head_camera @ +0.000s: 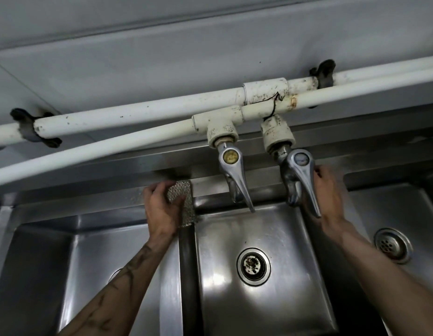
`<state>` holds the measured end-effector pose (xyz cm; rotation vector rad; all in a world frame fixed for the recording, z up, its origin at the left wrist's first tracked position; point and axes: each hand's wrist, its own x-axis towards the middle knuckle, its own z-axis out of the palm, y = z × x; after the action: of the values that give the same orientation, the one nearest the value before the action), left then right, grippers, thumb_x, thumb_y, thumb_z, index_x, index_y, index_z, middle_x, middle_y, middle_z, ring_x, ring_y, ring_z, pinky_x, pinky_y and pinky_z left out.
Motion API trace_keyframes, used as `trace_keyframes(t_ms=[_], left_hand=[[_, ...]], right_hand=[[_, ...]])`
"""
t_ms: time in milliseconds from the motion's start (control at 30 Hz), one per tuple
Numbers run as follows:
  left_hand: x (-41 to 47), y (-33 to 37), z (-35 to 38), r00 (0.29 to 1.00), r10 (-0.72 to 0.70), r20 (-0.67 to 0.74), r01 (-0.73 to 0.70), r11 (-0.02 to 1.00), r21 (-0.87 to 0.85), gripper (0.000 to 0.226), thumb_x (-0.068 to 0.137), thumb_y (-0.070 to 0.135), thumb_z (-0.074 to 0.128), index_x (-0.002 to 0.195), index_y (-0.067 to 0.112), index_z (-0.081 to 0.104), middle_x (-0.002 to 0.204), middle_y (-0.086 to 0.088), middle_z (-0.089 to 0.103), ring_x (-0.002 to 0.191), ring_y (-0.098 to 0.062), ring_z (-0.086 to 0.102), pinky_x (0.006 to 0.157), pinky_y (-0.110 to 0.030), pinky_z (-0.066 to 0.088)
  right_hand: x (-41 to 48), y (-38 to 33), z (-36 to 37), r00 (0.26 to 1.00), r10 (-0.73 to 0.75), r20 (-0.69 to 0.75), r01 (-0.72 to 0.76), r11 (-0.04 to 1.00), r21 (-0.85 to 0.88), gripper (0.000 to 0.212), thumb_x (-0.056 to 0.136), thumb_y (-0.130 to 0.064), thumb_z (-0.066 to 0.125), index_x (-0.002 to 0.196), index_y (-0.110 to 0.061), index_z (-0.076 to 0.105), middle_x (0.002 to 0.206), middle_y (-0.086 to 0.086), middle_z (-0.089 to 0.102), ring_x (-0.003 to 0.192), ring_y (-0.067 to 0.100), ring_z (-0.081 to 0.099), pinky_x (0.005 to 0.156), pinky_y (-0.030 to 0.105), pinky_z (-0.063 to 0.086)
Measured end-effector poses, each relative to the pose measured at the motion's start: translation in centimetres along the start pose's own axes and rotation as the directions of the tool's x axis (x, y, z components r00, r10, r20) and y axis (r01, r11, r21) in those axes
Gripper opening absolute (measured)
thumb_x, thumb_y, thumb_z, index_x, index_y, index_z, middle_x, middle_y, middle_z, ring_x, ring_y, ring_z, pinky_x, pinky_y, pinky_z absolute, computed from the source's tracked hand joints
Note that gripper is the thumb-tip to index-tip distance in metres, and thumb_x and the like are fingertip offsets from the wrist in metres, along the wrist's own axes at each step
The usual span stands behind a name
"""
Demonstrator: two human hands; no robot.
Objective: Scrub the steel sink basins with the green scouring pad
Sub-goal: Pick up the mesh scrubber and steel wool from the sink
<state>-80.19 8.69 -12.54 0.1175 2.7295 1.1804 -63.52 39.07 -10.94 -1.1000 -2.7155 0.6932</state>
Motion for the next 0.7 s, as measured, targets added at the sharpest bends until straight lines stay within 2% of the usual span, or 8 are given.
trace_keyframes(t_ms=[67,167,233,300,400,467,567,700], left_hand=[[-0.5,0.8,-0.4,0.999,-0.029,0.018,0.03,0.998,-0.056,0.046,0.082,0.008,0.087,0.126,0.008,0.072,0.129,-0.021,0.058,0.118,-0.036,0.06,0.11,-0.043,0.049],[-2.3,2.4,-1.4,0.998,-0.034,0.056,0.043,0.986,-0.162,0.048,0.083,0.009,0.087,0.128,0.01,0.071,0.125,-0.015,0.066,0.117,-0.035,0.064,0.105,-0.052,0.054],[-3.8,3.4,-2.1,0.995,-0.044,0.092,0.066,0.965,-0.252,0.044,0.084,0.007,0.086,0.124,0.016,0.07,0.116,-0.007,0.07,0.108,-0.032,0.069,0.099,-0.051,0.059],[-5.4,4.2,-3.1,0.993,-0.01,0.114,0.044,0.952,-0.303,0.045,0.083,0.006,0.086,0.121,0.023,0.068,0.111,0.0,0.069,0.099,-0.023,0.07,0.093,-0.038,0.061],[-7.4,4.5,-4.6,0.989,0.082,0.126,-0.036,0.944,-0.328,0.045,0.082,0.005,0.087,0.123,0.017,0.071,0.105,0.01,0.068,0.09,0.004,0.061,0.072,-0.001,0.047],[-8.6,4.4,-6.0,0.981,0.121,0.149,-0.062,0.936,-0.348,0.045,0.082,0.004,0.086,0.123,0.015,0.071,0.104,0.012,0.067,0.089,0.009,0.058,0.068,0.002,0.043],[-10.1,3.8,-8.4,0.963,0.165,0.213,-0.065,0.91,-0.41,0.045,0.082,0.001,0.085,0.124,0.012,0.071,0.108,0.0,0.071,0.087,0.007,0.061,0.07,0.0,0.046],[-12.5,2.5,-12.4,0.923,0.234,0.305,-0.059,0.87,-0.49,0.046,0.082,0.006,0.088,0.124,0.016,0.072,0.111,-0.003,0.072,0.094,-0.013,0.066,0.086,-0.022,0.051]], right_hand=[[-1.3,-0.8,-0.2,1.0,-0.03,-0.007,0.03,1.0,0.005,0.038,0.091,-0.01,0.067,0.129,-0.013,0.061,0.117,0.022,0.057,0.108,0.045,0.057,0.088,0.049,0.053],[-4.1,-2.3,-1.2,0.995,-0.087,-0.042,0.088,0.996,0.027,0.039,0.09,-0.004,0.07,0.128,-0.011,0.064,0.115,0.02,0.058,0.106,0.044,0.057,0.087,0.047,0.053],[-6.1,-3.0,-2.2,0.994,-0.098,-0.044,0.099,0.995,0.021,0.043,0.088,-0.005,0.07,0.13,-0.011,0.062,0.119,0.017,0.057,0.109,0.04,0.057,0.09,0.046,0.053],[-8.4,-3.9,-3.5,0.992,-0.108,-0.069,0.111,0.993,0.035,0.046,0.088,-0.004,0.069,0.132,-0.013,0.062,0.122,0.013,0.057,0.11,0.036,0.057,0.093,0.044,0.051],[-12.1,-5.3,-5.5,0.99,-0.103,-0.098,0.109,0.993,0.055,0.054,0.089,-0.005,0.068,0.141,-0.018,0.058,0.126,0.009,0.056,0.114,0.032,0.056,0.1,0.043,0.05],[-14.9,-6.6,-6.4,0.988,-0.089,-0.127,0.096,0.994,0.048,0.057,0.089,-0.006,0.068,0.143,-0.02,0.056,0.128,0.009,0.056,0.116,0.03,0.055,0.101,0.042,0.05],[-19.8,-8.8,-7.4,0.983,-0.05,-0.178,0.057,0.998,0.035,0.057,0.09,-0.009,0.068,0.143,-0.023,0.054,0.129,0.003,0.053,0.117,0.025,0.053,0.099,0.038,0.05],[-28.1,-12.4,-8.2,0.964,0.007,-0.264,-0.001,1.0,0.026,0.056,0.091,-0.015,0.066,0.144,-0.026,0.051,0.129,-0.003,0.051,0.116,0.019,0.052,0.096,0.036,0.05]])
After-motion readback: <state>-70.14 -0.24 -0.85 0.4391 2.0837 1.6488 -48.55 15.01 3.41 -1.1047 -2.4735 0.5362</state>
